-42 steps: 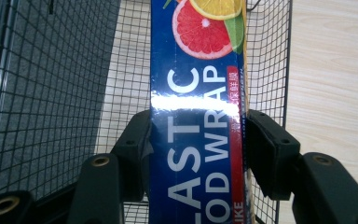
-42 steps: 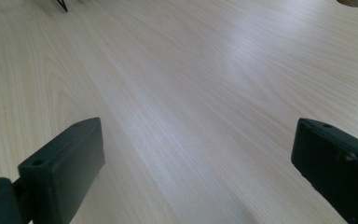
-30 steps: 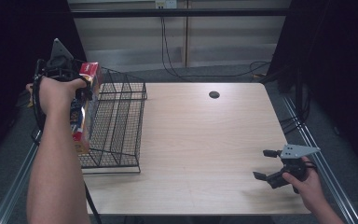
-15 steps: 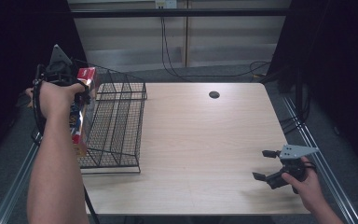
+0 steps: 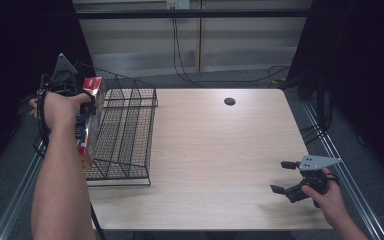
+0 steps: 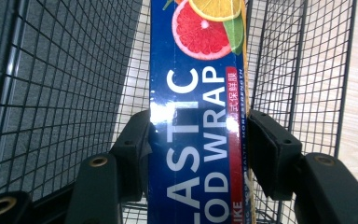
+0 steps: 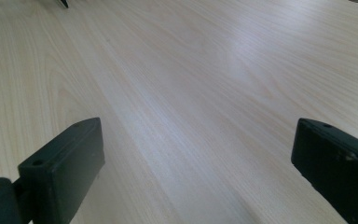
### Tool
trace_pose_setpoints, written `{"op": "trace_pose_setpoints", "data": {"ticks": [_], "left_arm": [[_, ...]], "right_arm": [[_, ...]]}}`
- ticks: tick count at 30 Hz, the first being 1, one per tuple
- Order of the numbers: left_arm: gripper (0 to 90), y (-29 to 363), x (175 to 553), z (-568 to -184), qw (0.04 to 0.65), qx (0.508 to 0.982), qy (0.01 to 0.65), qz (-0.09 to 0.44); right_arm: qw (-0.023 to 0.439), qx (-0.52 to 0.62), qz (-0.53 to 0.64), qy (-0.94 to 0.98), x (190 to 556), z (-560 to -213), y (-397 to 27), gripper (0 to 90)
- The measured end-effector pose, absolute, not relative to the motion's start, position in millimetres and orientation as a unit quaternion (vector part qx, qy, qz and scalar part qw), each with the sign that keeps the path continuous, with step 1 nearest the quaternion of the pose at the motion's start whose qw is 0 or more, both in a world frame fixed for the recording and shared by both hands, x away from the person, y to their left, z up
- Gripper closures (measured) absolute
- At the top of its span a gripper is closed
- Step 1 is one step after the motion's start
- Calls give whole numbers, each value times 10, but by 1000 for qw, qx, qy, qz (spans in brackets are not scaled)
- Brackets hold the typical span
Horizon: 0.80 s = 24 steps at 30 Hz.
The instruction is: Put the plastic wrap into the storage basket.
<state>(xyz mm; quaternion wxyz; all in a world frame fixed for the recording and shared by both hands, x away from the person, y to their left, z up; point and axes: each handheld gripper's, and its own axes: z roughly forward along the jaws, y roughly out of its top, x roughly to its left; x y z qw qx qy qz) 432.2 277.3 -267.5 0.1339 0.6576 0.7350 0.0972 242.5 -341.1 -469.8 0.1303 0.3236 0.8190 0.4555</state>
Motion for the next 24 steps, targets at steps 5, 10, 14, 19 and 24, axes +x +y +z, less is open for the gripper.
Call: {"op": "trace_pose_setpoints", "data": {"ticks": [5,10,14,19,24], "left_arm": [[451,2771,4335,-2712,133,657,736,96],[445,2775,4354,-2755,131,660,734,97],[442,2798,4360,-2794,131,655,738,95],[437,2821,4370,-2826,129,653,741,91],[428,2828,4383,-2866,125,650,744,88]], "right_arm": [[129,324,455,819,2420,-4700,-3405,23],[127,322,455,820,2419,-4697,-3397,23],[129,322,454,821,2421,-4703,-3397,23],[130,321,453,822,2421,-4705,-3397,23],[126,321,455,821,2419,-4708,-3394,23]]}}
